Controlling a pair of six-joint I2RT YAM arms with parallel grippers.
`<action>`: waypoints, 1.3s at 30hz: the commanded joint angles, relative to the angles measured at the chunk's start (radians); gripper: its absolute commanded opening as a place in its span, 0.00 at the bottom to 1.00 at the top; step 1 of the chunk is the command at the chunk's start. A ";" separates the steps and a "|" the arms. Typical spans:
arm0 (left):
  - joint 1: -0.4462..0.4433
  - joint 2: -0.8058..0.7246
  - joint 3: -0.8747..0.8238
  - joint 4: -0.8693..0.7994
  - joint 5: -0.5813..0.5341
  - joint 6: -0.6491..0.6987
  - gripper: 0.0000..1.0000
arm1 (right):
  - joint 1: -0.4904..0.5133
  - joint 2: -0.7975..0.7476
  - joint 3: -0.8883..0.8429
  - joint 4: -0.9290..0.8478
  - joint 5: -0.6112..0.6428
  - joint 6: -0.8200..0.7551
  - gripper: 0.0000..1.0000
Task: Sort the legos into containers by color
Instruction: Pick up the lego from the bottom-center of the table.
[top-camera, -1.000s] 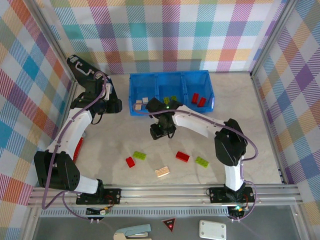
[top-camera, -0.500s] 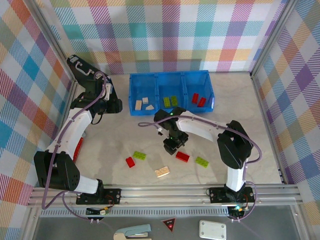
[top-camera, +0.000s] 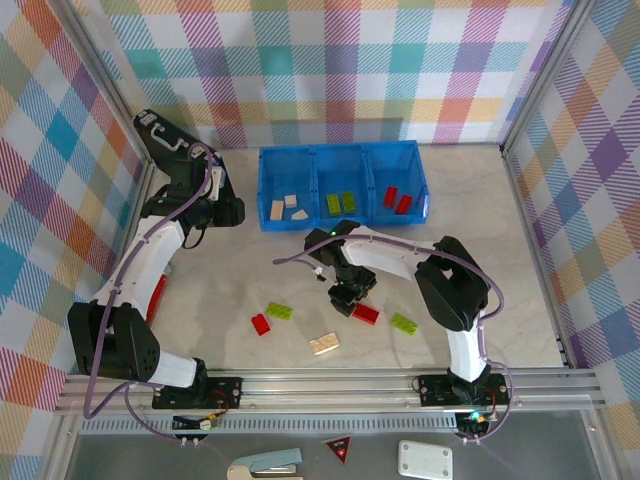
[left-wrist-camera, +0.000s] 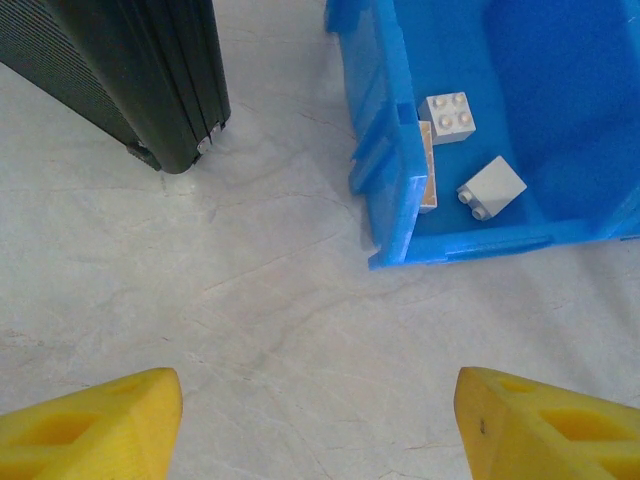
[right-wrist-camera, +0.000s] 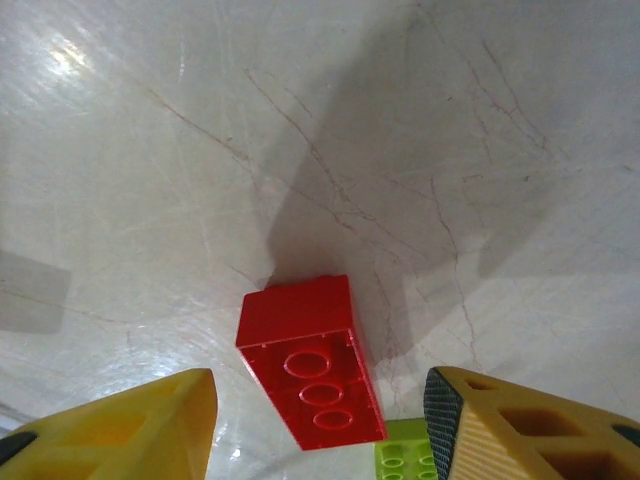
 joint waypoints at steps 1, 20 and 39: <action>0.013 -0.002 -0.009 -0.005 0.006 0.007 0.72 | 0.008 0.022 -0.030 0.015 0.027 -0.024 0.59; 0.014 0.010 -0.009 -0.006 0.002 0.010 0.72 | 0.011 0.044 -0.062 0.036 -0.009 -0.022 0.44; 0.014 0.011 -0.008 -0.007 0.000 0.012 0.72 | 0.011 0.035 -0.069 -0.001 0.005 0.005 0.38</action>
